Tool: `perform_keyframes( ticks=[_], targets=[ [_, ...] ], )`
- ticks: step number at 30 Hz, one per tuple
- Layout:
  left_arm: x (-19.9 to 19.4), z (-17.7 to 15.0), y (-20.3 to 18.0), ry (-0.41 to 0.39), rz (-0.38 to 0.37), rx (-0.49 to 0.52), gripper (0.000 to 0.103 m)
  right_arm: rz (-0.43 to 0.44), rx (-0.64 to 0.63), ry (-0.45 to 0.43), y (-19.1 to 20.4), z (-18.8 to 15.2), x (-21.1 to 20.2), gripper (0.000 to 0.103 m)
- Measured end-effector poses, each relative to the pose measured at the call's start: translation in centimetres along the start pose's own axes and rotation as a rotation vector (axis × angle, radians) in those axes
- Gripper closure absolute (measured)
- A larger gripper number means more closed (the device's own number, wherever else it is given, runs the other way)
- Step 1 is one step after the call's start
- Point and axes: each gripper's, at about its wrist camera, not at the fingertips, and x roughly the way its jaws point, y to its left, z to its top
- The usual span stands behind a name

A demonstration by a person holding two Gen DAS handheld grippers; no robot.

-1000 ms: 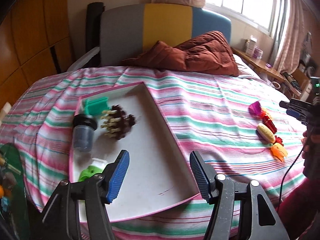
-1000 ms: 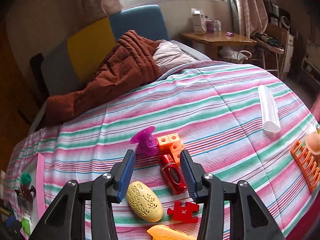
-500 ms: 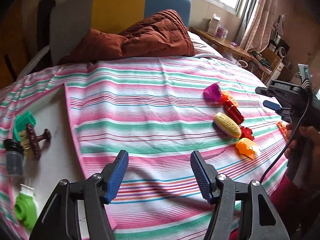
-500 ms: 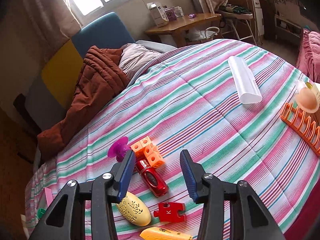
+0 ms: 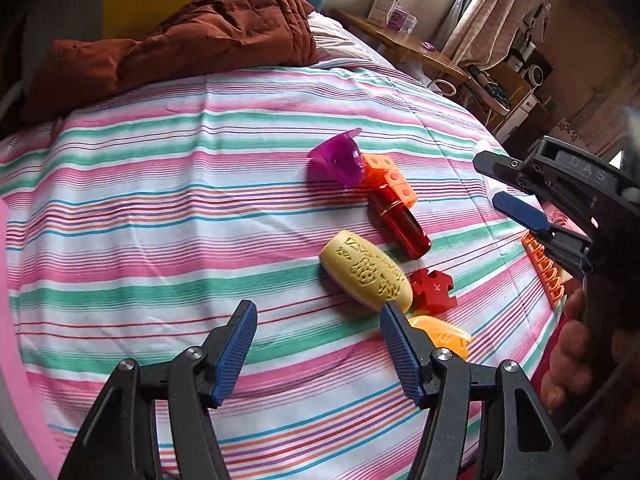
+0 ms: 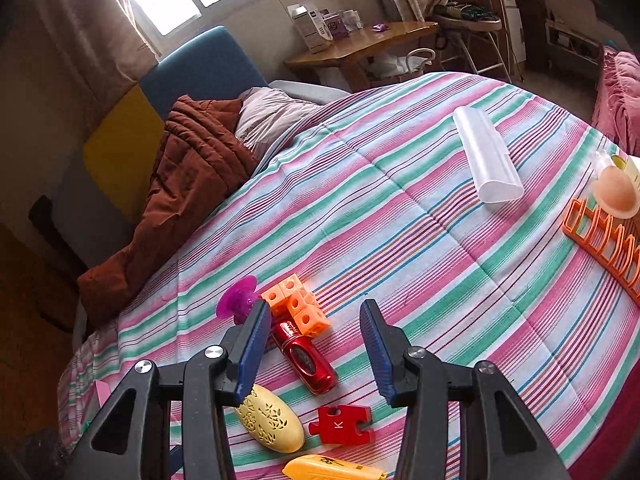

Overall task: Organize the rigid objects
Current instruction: 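Grasp the yellow perforated egg with the left tool while the right tool approaches the purple cup, then lift the yellow egg with the left tool while the right tool grasps the purple suction cup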

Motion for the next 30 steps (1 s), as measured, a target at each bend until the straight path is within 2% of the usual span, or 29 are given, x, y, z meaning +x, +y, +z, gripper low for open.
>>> perform_keyframes(
  ticks=[4, 9, 12, 13, 14, 16, 19, 25, 30],
  targets=[
    [2.1, 1.6, -1.4, 0.027, -0.018, -0.027, 0.038, 0.019, 0.015, 0.01, -0.1, 0.1, 0.1, 0.056],
    [5.1, 2.6, -2.0, 0.072, 0.01, -0.062, 0.036, 0.039, 0.034, 0.004, -0.4, 0.2, 0.0, 0.056],
    [5.6, 2.9, -2.5, 0.058, 0.039, -0.039, 0.035, 0.048, 0.045, 0.008, -0.5, 0.3, 0.1, 0.056],
    [5.7, 2.9, -2.7, 0.056, 0.048, -0.024, 0.037, 0.049, 0.045, 0.01, -0.5, 0.3, 0.2, 0.056],
    [5.7, 2.7, -2.8, 0.043, 0.058, -0.008, 0.044, 0.048, 0.045, 0.011, -0.5, 0.3, 0.2, 0.056],
    [5.4, 2.3, -2.7, 0.018, 0.067, 0.042, 0.052, 0.051, 0.045, 0.019, -0.5, 0.3, 0.4, 0.056],
    [4.9, 1.3, -1.9, 0.013, 0.081, 0.119, 0.071, 0.053, 0.054, 0.041, -0.7, 0.2, 0.8, 0.056],
    [2.2, -2.1, 1.3, -0.02, 0.087, 0.185, 0.073, 0.065, 0.065, 0.096, -0.9, -0.2, 1.7, 0.056],
    [0.1, -4.9, 3.4, -0.05, 0.026, 0.166, 0.073, 0.051, 0.037, 0.127, -0.3, -0.6, 2.3, 0.056]
  ],
)
